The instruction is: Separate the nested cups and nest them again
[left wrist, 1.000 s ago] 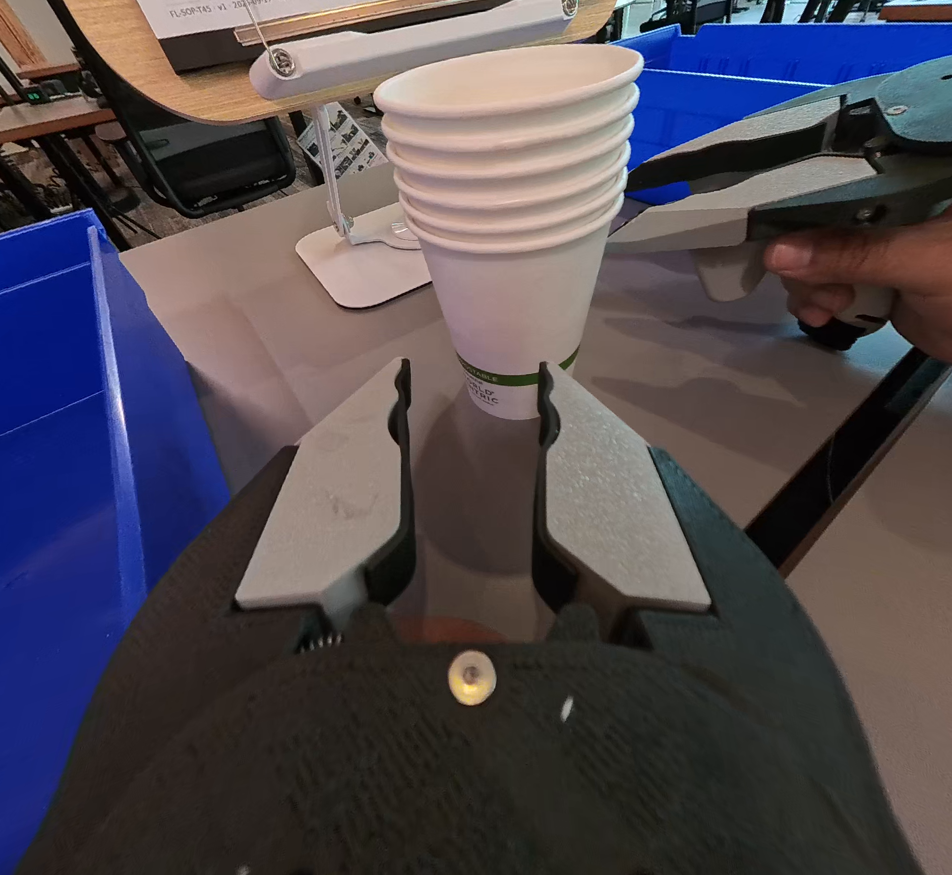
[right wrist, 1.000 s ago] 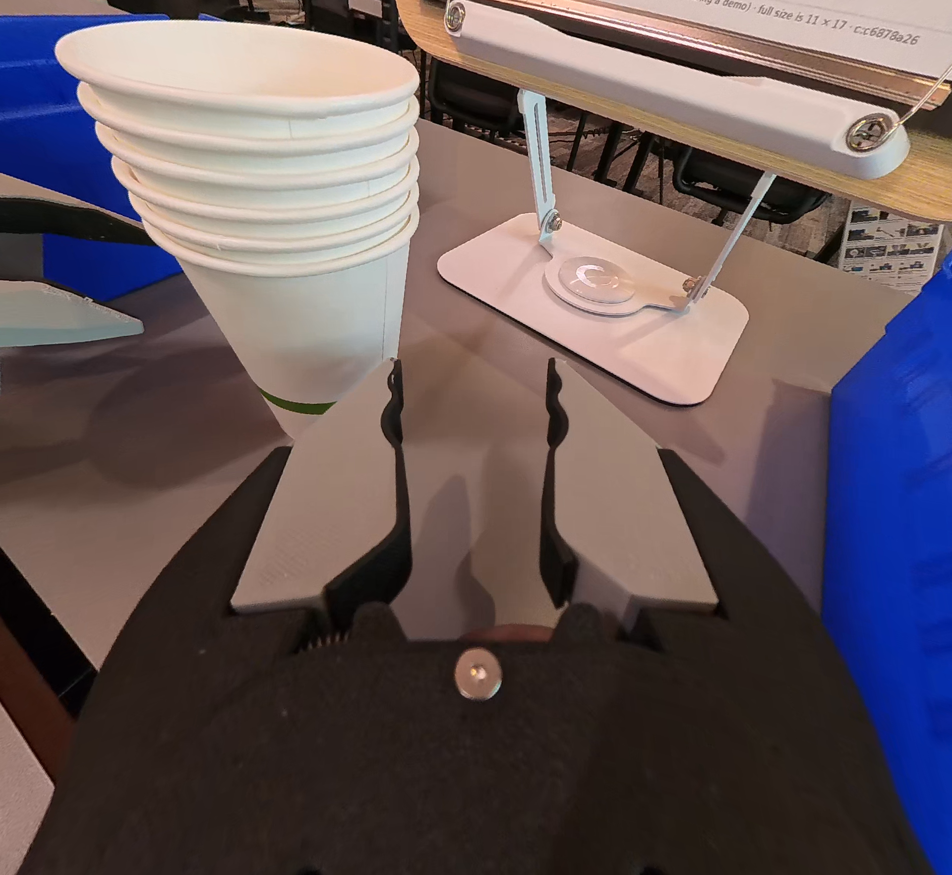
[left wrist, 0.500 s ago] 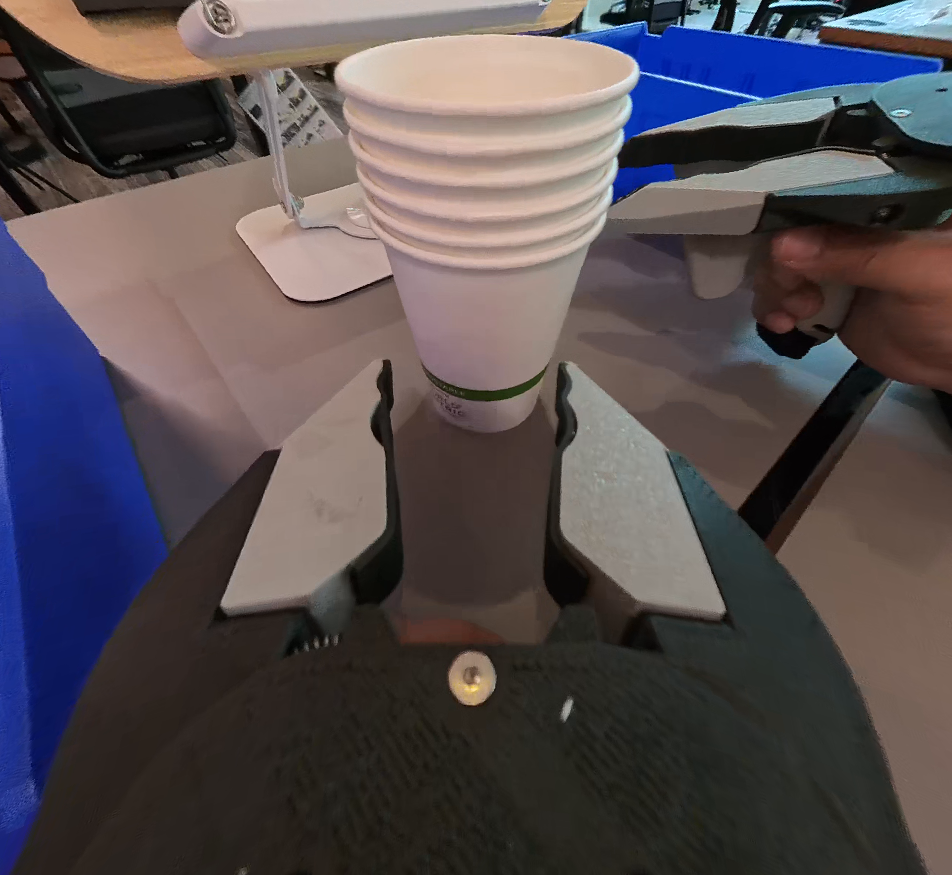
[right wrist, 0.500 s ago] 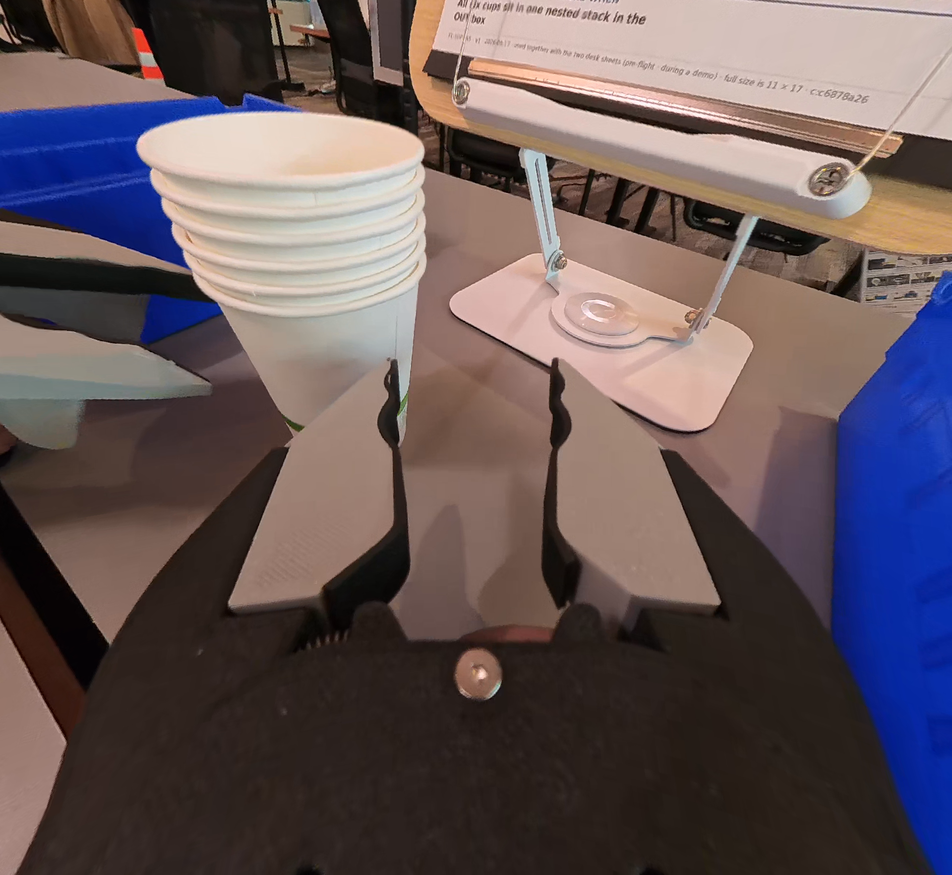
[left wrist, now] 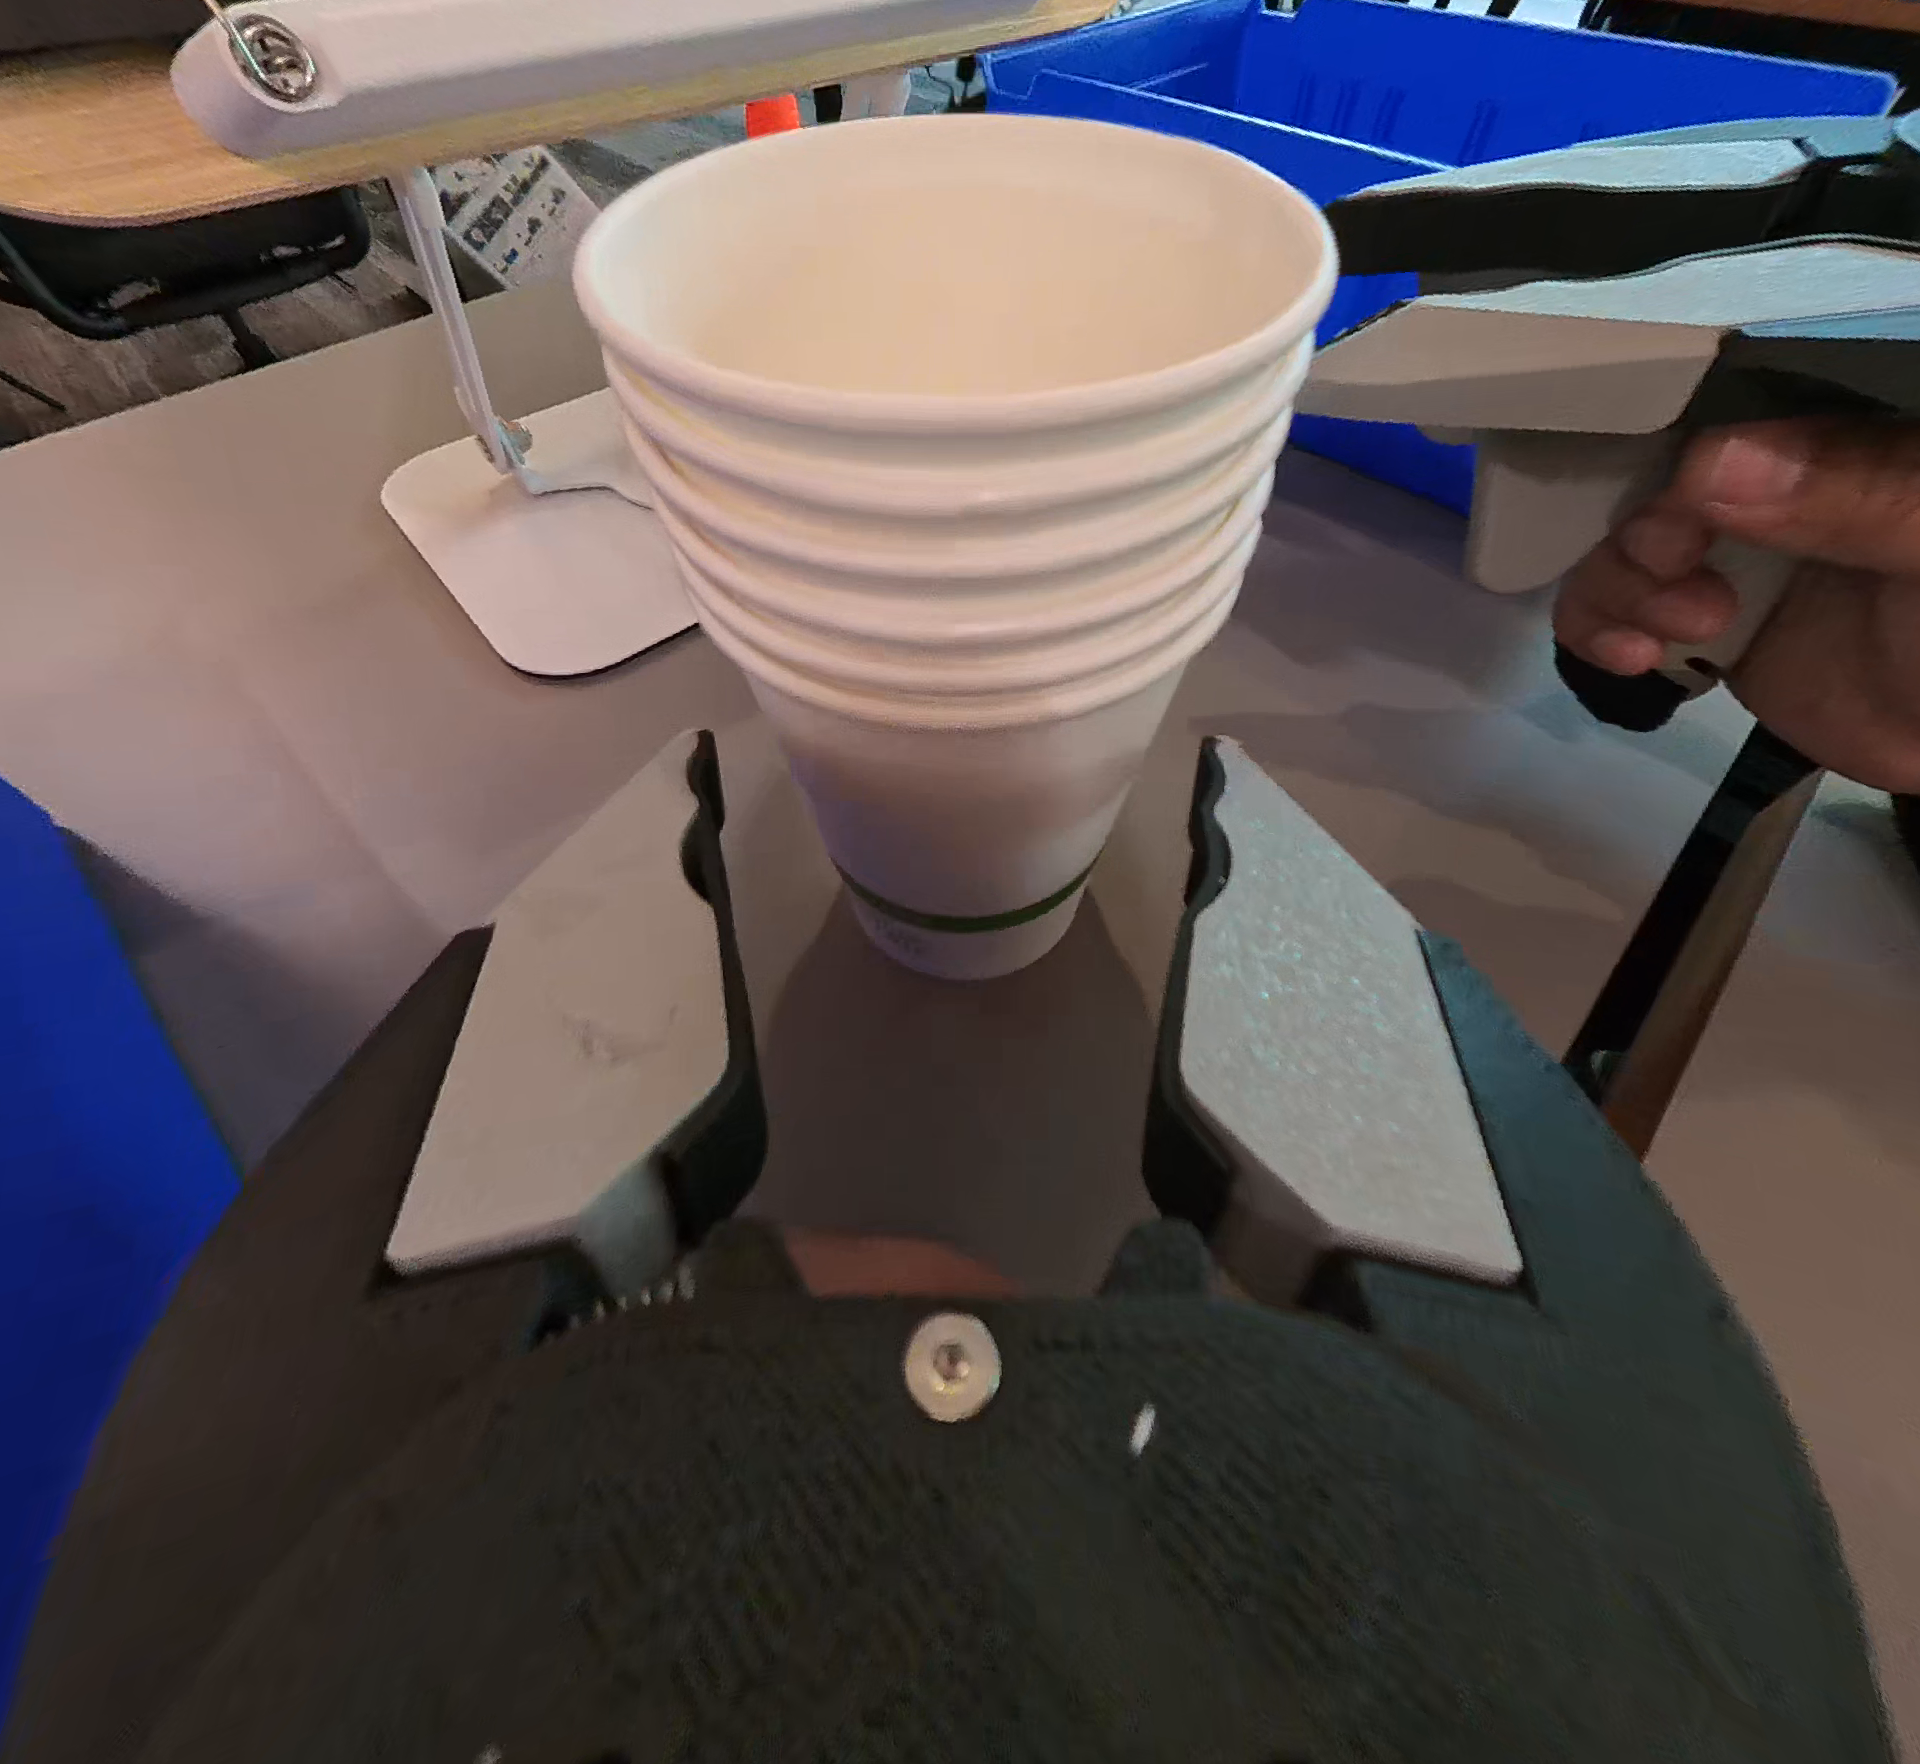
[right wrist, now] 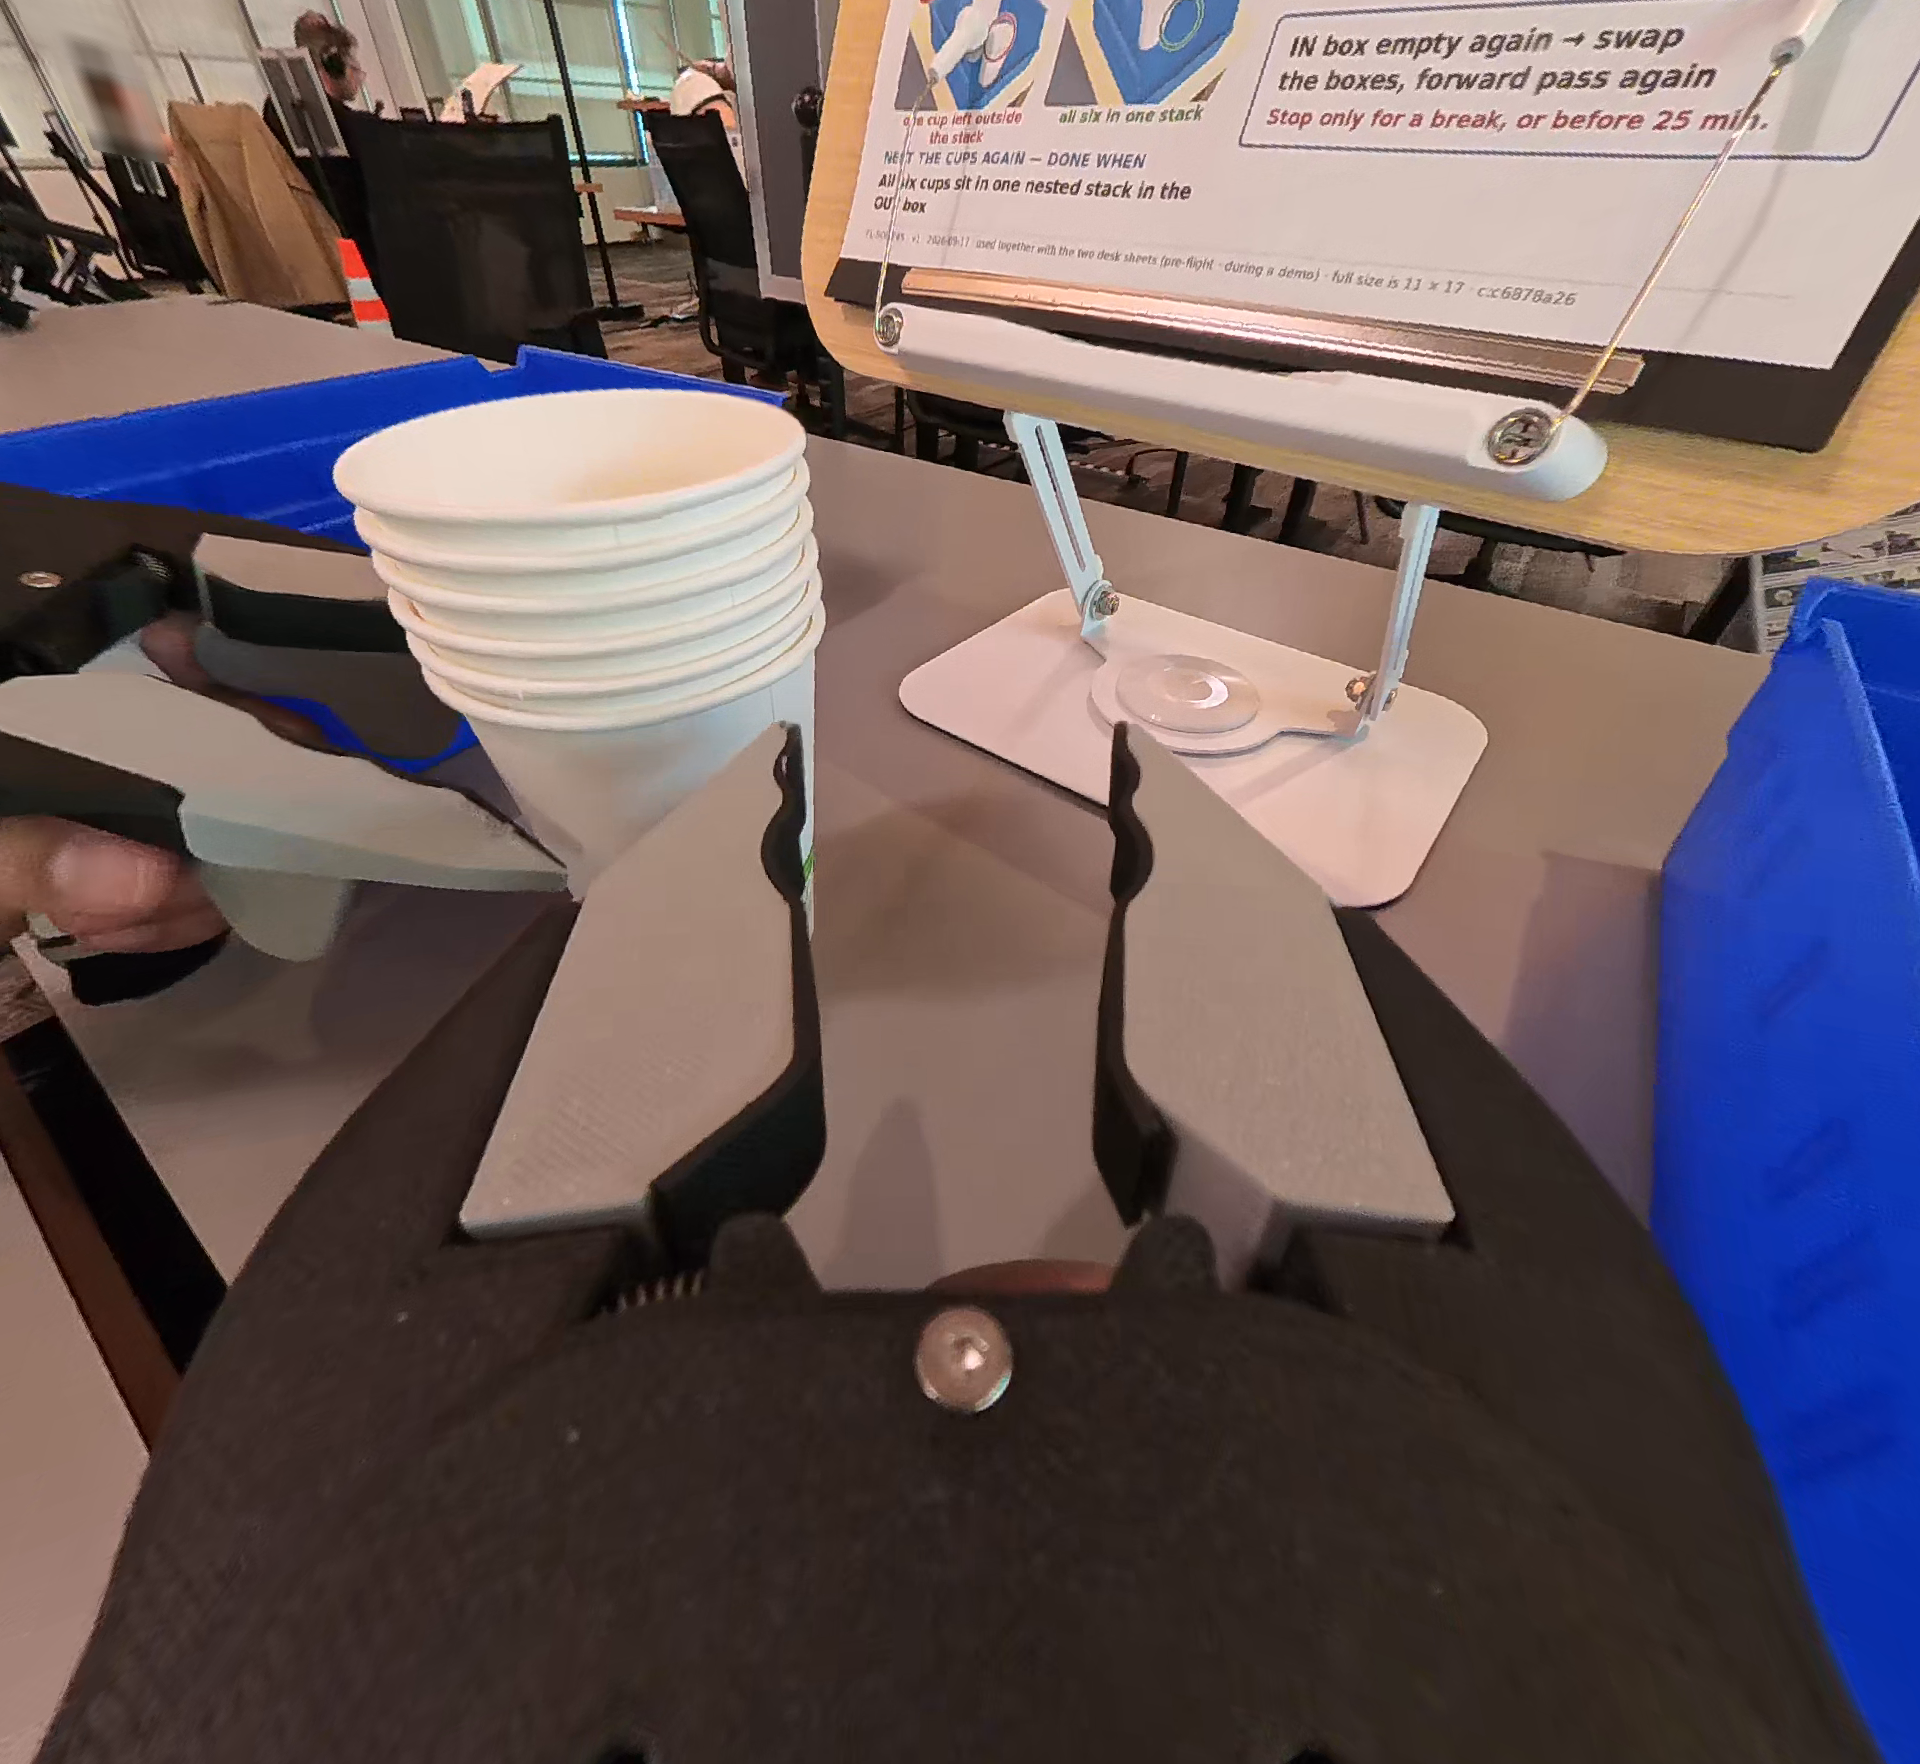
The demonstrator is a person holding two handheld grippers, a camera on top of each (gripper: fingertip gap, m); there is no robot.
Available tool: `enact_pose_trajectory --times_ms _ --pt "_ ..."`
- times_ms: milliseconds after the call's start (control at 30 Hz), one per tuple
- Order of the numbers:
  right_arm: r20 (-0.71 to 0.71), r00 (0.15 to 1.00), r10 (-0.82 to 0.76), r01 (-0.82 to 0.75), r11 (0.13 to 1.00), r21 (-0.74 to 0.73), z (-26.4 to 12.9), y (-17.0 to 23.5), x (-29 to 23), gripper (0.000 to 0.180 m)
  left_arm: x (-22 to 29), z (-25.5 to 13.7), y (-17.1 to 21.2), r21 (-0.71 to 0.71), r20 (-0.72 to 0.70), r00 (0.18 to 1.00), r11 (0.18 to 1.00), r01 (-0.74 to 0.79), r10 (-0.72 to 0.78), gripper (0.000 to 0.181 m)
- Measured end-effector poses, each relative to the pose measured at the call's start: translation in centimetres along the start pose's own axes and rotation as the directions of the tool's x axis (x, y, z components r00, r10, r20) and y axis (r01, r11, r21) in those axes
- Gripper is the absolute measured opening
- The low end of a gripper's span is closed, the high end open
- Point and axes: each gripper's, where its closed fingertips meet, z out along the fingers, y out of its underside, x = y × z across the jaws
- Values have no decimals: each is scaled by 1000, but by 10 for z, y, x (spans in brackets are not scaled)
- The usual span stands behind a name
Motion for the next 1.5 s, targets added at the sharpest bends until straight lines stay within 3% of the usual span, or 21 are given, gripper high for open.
enact_pose_trajectory --times_ms 367,600,967,1200,1367,1500 --pt "2 1000 15 -15 1000 21 -2 -6 2 55 8 25 -2 -18 -7 999 999 40 -41 103" --pt "5 1000 19 -19 1000 23 -2 -7 1 55 5 32 2 -21 43 999 999 28 -27 97" --pt "2 1000 7 -7 1000 5 0 -2 1 54 10 27 -5 18 -174 967 982 190 -184 97" --pt "14 1000 0 0 1000 13 -1 -4 -2 54 18 28 -4 18 -205 976 996 83 -78 91" --pt "141 990 1 -5 1000 30 -2 -7 -22 47 24 23 -3 33 -213 977 999 3 4 90" --pt "164 986 -21 14 999 44 -3 -9 -26 46 29 16 0 16 -250 968 1000 13 -9 89"
